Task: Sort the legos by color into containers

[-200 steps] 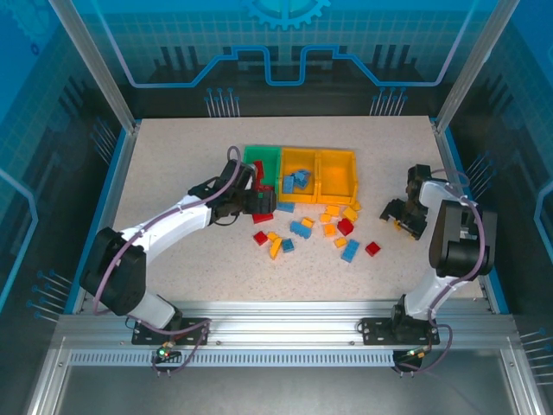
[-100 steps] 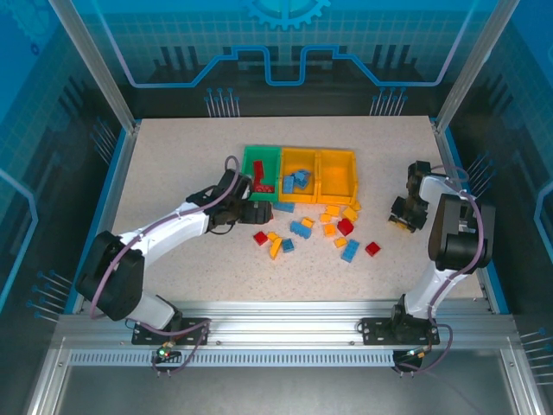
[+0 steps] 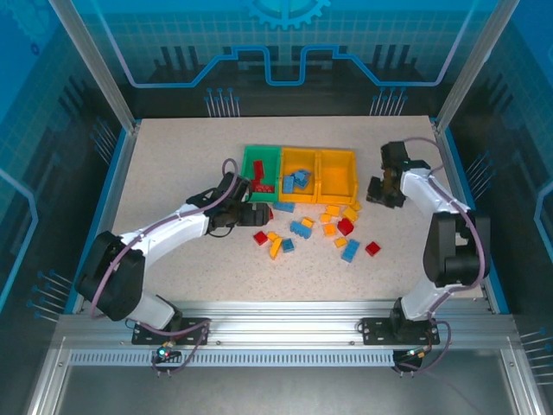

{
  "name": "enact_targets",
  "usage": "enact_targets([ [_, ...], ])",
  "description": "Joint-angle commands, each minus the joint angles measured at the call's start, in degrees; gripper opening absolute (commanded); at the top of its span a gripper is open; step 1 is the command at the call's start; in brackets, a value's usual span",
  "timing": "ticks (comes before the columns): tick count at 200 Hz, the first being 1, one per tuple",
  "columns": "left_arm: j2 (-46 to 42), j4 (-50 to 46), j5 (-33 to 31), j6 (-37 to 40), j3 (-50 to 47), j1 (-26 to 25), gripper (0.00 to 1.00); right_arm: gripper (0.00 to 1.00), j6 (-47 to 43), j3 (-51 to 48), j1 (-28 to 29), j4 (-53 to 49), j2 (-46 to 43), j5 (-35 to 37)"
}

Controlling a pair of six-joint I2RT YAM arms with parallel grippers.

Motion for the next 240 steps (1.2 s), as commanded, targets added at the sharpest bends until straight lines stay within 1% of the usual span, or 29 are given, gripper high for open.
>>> enact_targets([
  [1,1.33,-1.64,-0.7,-2.66,-2.34,-0.34,0.99,0.32,-1.44,3.74,3.53,-1.07,-3.42,-1.48],
  [38,2.37,-1.01,0.65,-4.65,-3.15,-0.51,0.99,0.31,-1.7,7.86,7.42,-1.39,-2.49,-3.08],
  [60,3.56,-0.33,1.86,-6.27,-2.98,-1.34,0.99,0.32,-2.02,10.69,9.52,-1.78,1.73,-2.73],
  [82,5.54,-1.64,1.06,-9.29,-2.18,-2.06,0.99,0.32,-2.23,12.97,10.87,-2.16,6.82,-1.86],
  [108,5.89,-2.5,0.45,-12.55,-2.33,-2.64,0.99,0.33,-2.05,16.33,11.44,-3.19,12.38,-0.05],
  [125,5.87,-2.44,1.52,-14.44,-2.5,-3.01,0.99,0.37,-2.24,18.06,11.81,-3.37,14.9,0.54],
  [154,6.84,-3.13,1.26,-17.07,-2.02,-4.21,0.99,0.48,-2.42,20.82,12.0,-4.34,18.32,1.28],
  [173,8.17,-4.46,1.77,-18.8,-0.78,-4.26,0.99,0.53,-2.04,20.66,12.02,-3.93,18.19,0.7],
  [183,8.57,-4.66,1.99,-19.45,-0.3,-4.66,0.99,0.58,-1.8,20.07,12.1,-3.51,17.46,0.39],
  [202,8.98,-4.28,1.63,-21.92,-0.63,-5.04,0.99,0.62,-1.55,18.77,12.48,-2.78,15.39,-0.59],
  [220,9.79,-3.62,2.34,-24.05,-0.82,-5.07,0.99,0.67,-0.88,16.89,13.03,-1.72,12.54,-1.11],
  [240,10.22,-1.87,2.89,-26.16,-1.41,-5.15,0.99,0.69,-0.11,13.98,13.15,-0.35,9.3,-1.36],
])
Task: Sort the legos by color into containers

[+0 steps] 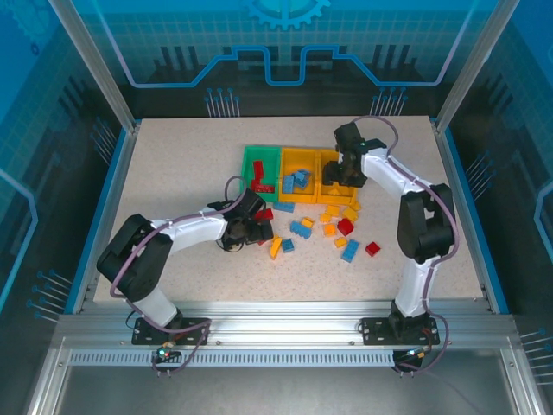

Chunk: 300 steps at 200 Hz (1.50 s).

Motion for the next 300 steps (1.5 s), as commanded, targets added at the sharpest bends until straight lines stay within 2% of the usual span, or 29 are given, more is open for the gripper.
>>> enact_targets([
  [1,1.28,0.81,2.1,-4.76,0.44,-0.48,0.99,0.69,1.06,-2.96,0.9,1.21,-5.76,-1.37],
  [38,2.42,1.68,2.31,-5.59,1.42,-0.61,0.93,0.71,1.09,-8.07,0.89,0.39,-9.68,2.02],
  [64,3.0,2.82,2.75,-6.06,1.59,-0.61,0.79,0.72,1.9,-13.88,0.78,0.62,-13.54,4.31],
  [124,4.32,2.42,2.14,-5.24,2.83,-0.63,0.55,0.74,5.83,-25.49,-1.91,0.14,-21.58,6.7],
  [157,3.29,2.02,1.75,-5.05,2.4,-0.62,0.56,0.74,6.36,-29.05,-3.11,-0.09,-24.88,7.1],
  [172,2.89,1.71,1.79,-5.05,2.58,-0.69,0.68,0.74,6.54,-30.05,-3.34,-0.16,-25.98,7.11],
  [179,2.88,1.67,2.12,-5.11,2.72,-0.84,0.71,0.74,6.68,-30.42,-3.5,-0.25,-26.48,7.16],
  [228,3.88,0.6,2.1,-6.02,2.58,-2.36,0.72,0.75,7.13,-33.19,-4.86,-0.6,-29.69,7.07],
  [255,3.6,0.79,1.89,-6.96,0.89,-2.36,0.67,0.75,6.85,-34.36,-6.19,-0.38,-31.34,6.69],
  [300,4.62,-0.85,-0.36,-4.35,3.07,-2.36,0.45,0.75,6.07,-36.28,-8.69,-0.25,-33.07,5.4],
])
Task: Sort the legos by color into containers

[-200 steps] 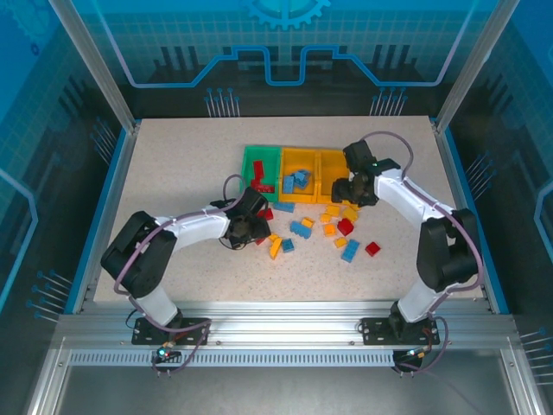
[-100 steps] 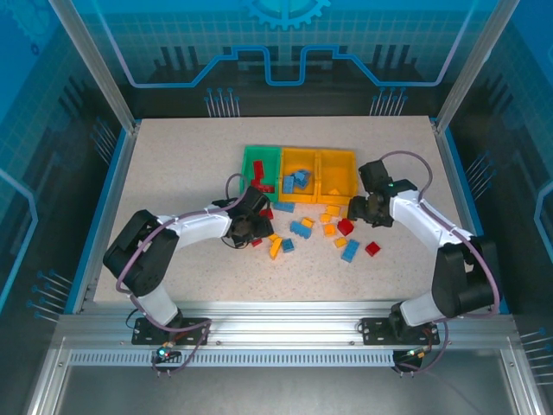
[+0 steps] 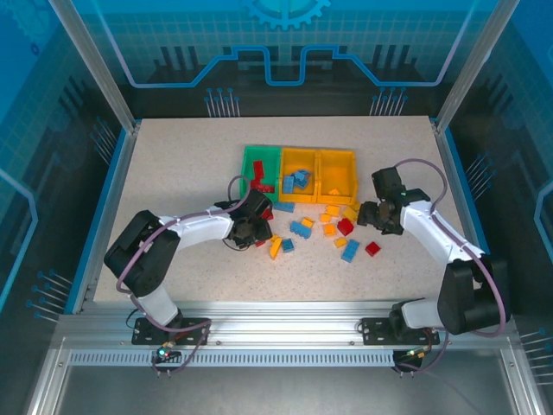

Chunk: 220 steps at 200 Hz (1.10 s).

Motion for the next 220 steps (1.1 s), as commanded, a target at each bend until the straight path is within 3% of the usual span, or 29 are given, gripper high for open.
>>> enact_targets([
  [1,1.55,-2.53,-0.53,1.02,1.05,-0.55,0.44,0.75,-0.11,-1.14,-1.36,-0.62,-1.63,-0.95],
  [53,0.18,-3.83,-2.01,2.63,2.53,-0.43,0.34,0.75,1.0,-4.97,-1.26,-0.15,-3.99,-2.66],
  [105,-2.73,-7.58,-3.71,6.64,8.1,0.43,0.34,0.75,3.23,-7.79,0.12,-1.69,-6.08,-3.43],
  [144,-2.98,-10.04,-4.39,12.79,16.64,4.2,0.34,0.75,5.37,-10.54,0.33,-0.84,-6.5,-6.75],
  [220,12.67,-11.54,-1.06,24.29,40.11,12.88,0.36,0.69,7.4,-11.37,0.69,1.02,-1.94,-8.52],
])
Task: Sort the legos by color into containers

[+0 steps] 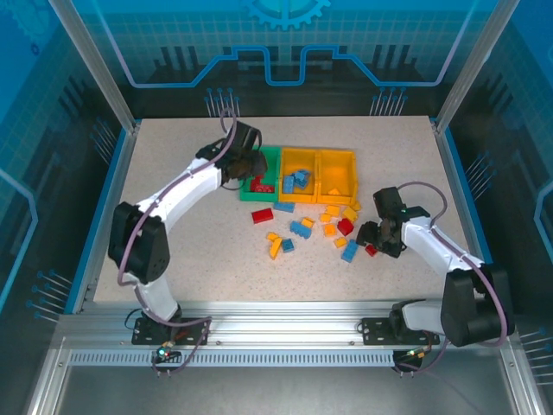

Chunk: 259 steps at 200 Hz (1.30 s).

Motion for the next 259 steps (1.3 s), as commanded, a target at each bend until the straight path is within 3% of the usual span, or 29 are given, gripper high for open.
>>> enact_targets([
  [1,6.86,-2.52,2.1,5.49,5.44,1.35,0.36,0.69,1.73,-1.09,0.78,0.68,1.45,-1.15],
  [58,15.04,-2.53,4.85,4.64,11.5,2.76,0.47,0.67,2.44,-0.88,0.38,2.95,6.51,-0.64],
  [83,13.35,-1.84,4.58,3.9,9.5,2.79,0.62,0.59,2.01,-0.69,0.17,3.3,8.5,-0.22],
  [110,8.29,0.85,4.18,3.47,4.26,2.74,0.76,0.42,2.07,-1.08,-0.23,3.45,8.09,0.31],
  [135,1.88,3.66,3.98,2.95,-2.32,2.68,0.98,0.3,2.09,-0.66,-0.09,1.52,4.26,1.49],
  [172,-6.31,5.92,2.96,2.63,-12.83,2.72,0.99,0.27,0.92,4.4,1.5,-2.32,-1.78,1.14],
  [198,-10.59,6.14,1.12,2.01,-19.51,2.72,0.99,0.27,-0.57,11.91,6.89,-0.31,-1.41,-1.6],
  [218,-13.3,6.71,0.76,1.05,-24.37,2.69,0.99,0.28,-2.24,18.48,11.46,4.76,3.01,-6.87],
  [238,-14.63,7.37,1.57,-0.19,-28.5,2.67,0.99,0.27,-2.13,26.06,13.82,10.36,11.01,-16.44],
  [259,-15.23,7.88,2.47,-1.18,-31.84,2.63,0.99,0.27,-3.12,37.16,16.86,11.99,20.66,-21.29],
])
